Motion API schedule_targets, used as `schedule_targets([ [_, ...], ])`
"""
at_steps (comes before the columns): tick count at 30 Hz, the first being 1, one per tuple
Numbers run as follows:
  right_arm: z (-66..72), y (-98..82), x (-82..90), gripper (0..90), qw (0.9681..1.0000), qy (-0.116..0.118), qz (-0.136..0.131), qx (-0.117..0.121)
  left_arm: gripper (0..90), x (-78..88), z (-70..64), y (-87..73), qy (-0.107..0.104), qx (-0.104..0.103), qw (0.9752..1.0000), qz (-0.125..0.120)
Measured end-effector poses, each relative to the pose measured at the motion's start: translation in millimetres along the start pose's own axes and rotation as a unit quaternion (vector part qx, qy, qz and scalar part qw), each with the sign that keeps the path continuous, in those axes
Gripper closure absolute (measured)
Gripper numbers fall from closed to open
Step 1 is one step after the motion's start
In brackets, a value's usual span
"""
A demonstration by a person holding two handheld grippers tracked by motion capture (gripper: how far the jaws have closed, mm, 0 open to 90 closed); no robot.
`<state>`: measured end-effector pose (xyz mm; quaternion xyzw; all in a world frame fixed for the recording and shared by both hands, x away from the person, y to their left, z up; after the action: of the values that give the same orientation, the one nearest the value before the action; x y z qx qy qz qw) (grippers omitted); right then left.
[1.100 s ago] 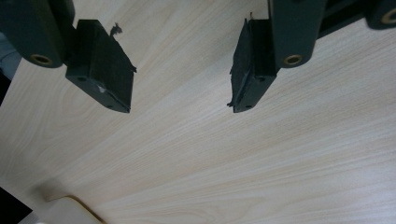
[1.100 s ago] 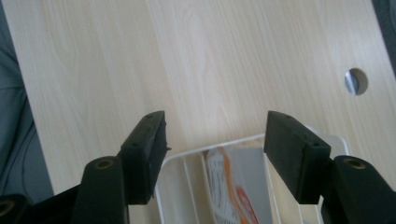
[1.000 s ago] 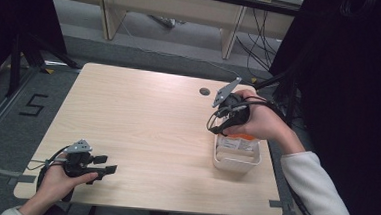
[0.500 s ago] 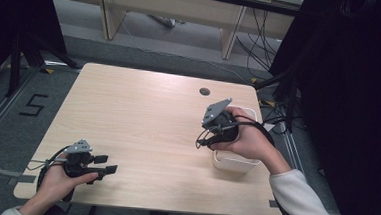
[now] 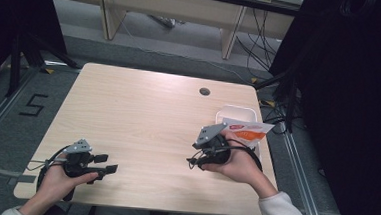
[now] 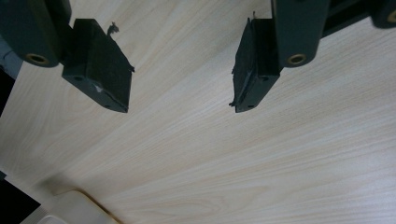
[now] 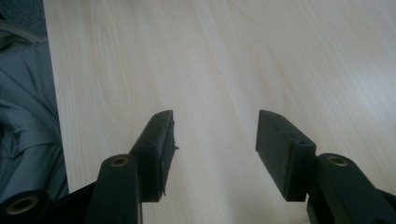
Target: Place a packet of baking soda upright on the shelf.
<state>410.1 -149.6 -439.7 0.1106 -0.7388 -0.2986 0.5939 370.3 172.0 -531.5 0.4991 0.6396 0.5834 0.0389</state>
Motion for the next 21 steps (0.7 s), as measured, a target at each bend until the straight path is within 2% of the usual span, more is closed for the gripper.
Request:
schedule_targets([
  [3, 7.3, -9.7, -7.8, 47.8, 0.9998, 0.003, 0.002, -0.018, 36.6, 0.1, 0.0, 0.1, 0.000, 0.000, 1.0000, -0.001],
  [4, 8.2, -11.1, -9.8, 47.8, 0.9999, 0.006, -0.001, -0.011, 36.6, 0.0, 0.0, 0.1, 0.000, 0.000, 1.0000, 0.000],
  [7, 15.2, -19.2, -16.3, 48.1, 0.9996, 0.009, -0.006, -0.028, 36.5, -0.1, -0.1, 0.0, 0.000, 0.000, 1.0000, 0.000],
  [10, 19.5, -25.0, -21.9, 48.4, 0.9994, 0.011, -0.014, -0.031, 36.5, -0.1, -0.1, 0.1, -0.001, 0.000, 1.0000, -0.001],
  [11, 22.2, -28.5, -23.0, 48.4, 0.9989, 0.010, -0.013, -0.044, 36.4, -0.1, -0.1, 0.1, -0.001, 0.000, 1.0000, -0.001],
  [13, 24.8, -32.9, -25.9, 48.5, 0.9988, 0.012, -0.020, -0.044, 36.4, -0.5, -0.8, 0.4, -0.002, 0.002, 1.0000, -0.003],
  [14, 26.9, -35.8, -26.5, 48.4, 0.9981, 0.011, -0.022, -0.056, 36.3, -0.5, -0.8, 0.3, -0.002, 0.001, 1.0000, -0.003],
  [16, 29.8, -41.0, -29.1, 48.5, 0.9978, 0.007, -0.025, -0.062, 36.2, -0.3, -0.7, 0.1, -0.002, -0.002, 1.0000, -0.001],
  [17, 32.4, -43.2, -29.8, 48.5, 0.9970, 0.009, -0.028, -0.072, 36.2, -0.3, -0.8, 0.1, -0.003, -0.002, 1.0000, 0.000],
  [21, 36.5, -53.6, -36.3, 48.4, 0.9959, 0.015, -0.041, -0.080, 36.1, -0.3, -1.1, -0.3, -0.005, -0.003, 1.0000, 0.001],
])
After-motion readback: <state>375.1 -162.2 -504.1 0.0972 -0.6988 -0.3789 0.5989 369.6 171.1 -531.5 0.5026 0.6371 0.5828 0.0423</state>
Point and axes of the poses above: each handheld gripper's, and its own axes: x roughly backward along the jaws, y roughly out of its top, z roughly to its left, the point moved 6 cm from there along -x, roughly forward along the jaws
